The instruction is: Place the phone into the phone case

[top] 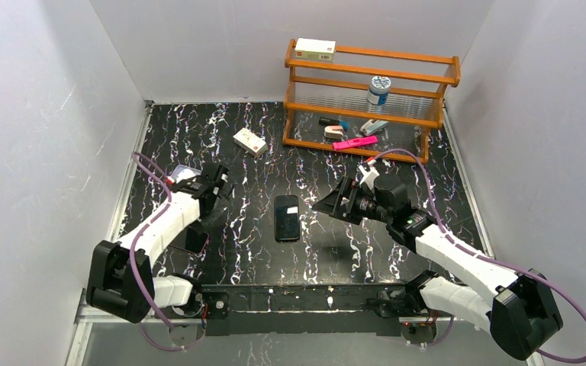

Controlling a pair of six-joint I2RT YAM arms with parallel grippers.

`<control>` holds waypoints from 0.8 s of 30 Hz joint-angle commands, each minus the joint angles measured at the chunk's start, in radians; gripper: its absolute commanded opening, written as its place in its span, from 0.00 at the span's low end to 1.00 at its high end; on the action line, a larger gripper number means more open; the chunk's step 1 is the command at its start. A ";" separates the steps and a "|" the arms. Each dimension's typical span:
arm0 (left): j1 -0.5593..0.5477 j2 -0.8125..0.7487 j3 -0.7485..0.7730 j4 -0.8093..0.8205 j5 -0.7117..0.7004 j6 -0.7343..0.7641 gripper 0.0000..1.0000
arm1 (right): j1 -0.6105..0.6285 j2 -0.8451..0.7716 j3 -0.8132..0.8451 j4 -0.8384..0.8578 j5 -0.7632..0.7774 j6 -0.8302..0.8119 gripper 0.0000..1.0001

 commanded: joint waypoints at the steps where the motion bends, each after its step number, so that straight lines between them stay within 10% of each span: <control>1: 0.075 -0.005 0.062 -0.296 -0.161 -0.111 0.86 | -0.004 -0.005 0.020 0.063 -0.018 0.020 0.99; 24: 0.455 0.001 -0.061 -0.177 -0.028 0.000 0.98 | -0.004 -0.040 0.001 0.065 -0.029 0.030 0.99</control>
